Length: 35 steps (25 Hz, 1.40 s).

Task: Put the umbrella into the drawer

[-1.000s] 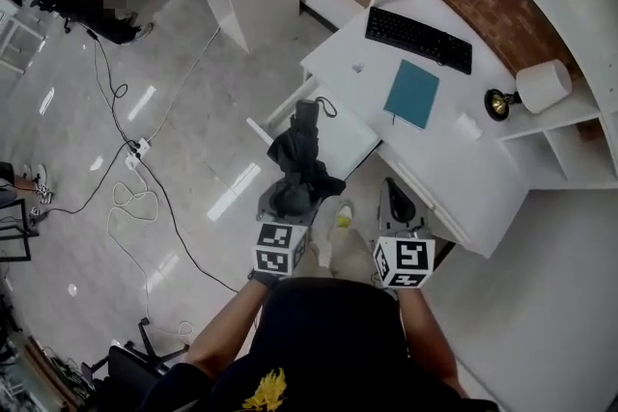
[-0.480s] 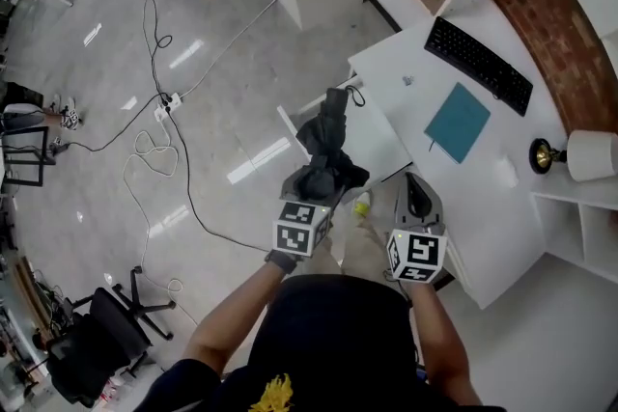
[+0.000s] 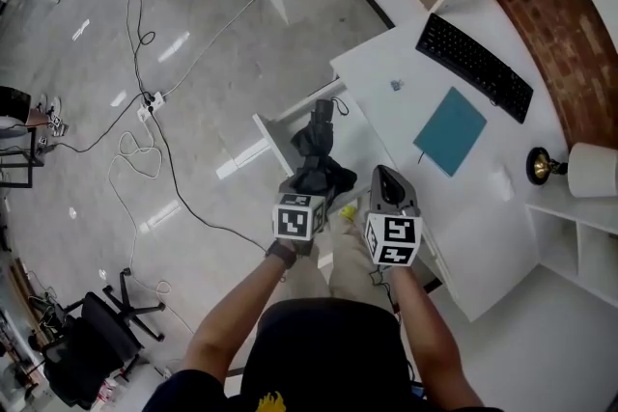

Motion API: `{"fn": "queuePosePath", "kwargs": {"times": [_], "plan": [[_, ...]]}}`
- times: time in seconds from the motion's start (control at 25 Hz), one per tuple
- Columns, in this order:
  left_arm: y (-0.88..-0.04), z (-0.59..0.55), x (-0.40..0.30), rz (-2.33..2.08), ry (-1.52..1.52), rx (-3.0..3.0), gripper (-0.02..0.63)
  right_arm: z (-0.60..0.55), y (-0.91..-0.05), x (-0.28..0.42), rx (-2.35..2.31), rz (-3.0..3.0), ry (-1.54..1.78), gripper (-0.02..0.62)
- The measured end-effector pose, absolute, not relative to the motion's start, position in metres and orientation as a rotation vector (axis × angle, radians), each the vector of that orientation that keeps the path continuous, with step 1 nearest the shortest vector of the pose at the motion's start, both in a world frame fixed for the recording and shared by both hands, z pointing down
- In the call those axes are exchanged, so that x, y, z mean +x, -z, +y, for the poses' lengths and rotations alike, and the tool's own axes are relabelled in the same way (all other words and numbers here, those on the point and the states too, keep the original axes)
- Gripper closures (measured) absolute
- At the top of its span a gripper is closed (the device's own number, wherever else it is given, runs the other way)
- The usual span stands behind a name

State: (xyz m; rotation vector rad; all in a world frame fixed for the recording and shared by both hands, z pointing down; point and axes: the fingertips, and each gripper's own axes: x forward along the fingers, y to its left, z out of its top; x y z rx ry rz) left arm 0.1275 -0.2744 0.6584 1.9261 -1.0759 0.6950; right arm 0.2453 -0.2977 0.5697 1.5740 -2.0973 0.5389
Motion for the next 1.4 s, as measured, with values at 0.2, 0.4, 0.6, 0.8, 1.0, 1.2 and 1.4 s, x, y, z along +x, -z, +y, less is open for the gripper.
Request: {"fn": "queuePosePath", "kwargs": {"times": [0.2, 0.4, 0.6, 0.8, 1.0, 1.2, 1.4], "plan": [[-0.699, -0.294, 0.135, -1.064, -0.704, 1.867, 0.334, -0.312, -0.618, 0.242, 1.518, -2.055, -0.679, 0.597], [-0.742, -0.314, 0.139, -1.043, -0.744, 1.779, 0.334, -0.319, -0.658, 0.238, 1.451, -2.005, -0.808, 0.597], [-0.759, -0.325, 0.147, -1.017, -0.804, 1.728, 0.334, -0.314, -0.695, 0.234, 1.399, -1.939, -0.945, 0.597], [-0.765, -0.341, 0.163, -0.994, -0.794, 1.667, 0.334, -0.311, -0.709, 0.232, 1.398, -1.924, -1.014, 0.597], [-0.782, -0.342, 0.172, -1.050, -0.754, 1.565, 0.334, -0.308, -0.714, 0.239, 1.407, -1.912, -1.023, 0.597], [-0.805, -0.348, 0.171, -1.101, -0.740, 1.566, 0.334, -0.308, -0.725, 0.249, 1.418, -1.904, -1.021, 0.597], [-0.836, -0.344, 0.152, -1.130, -0.872, 1.523, 0.334, -0.303, -0.741, 0.253, 1.421, -1.872, -1.034, 0.597]]}}
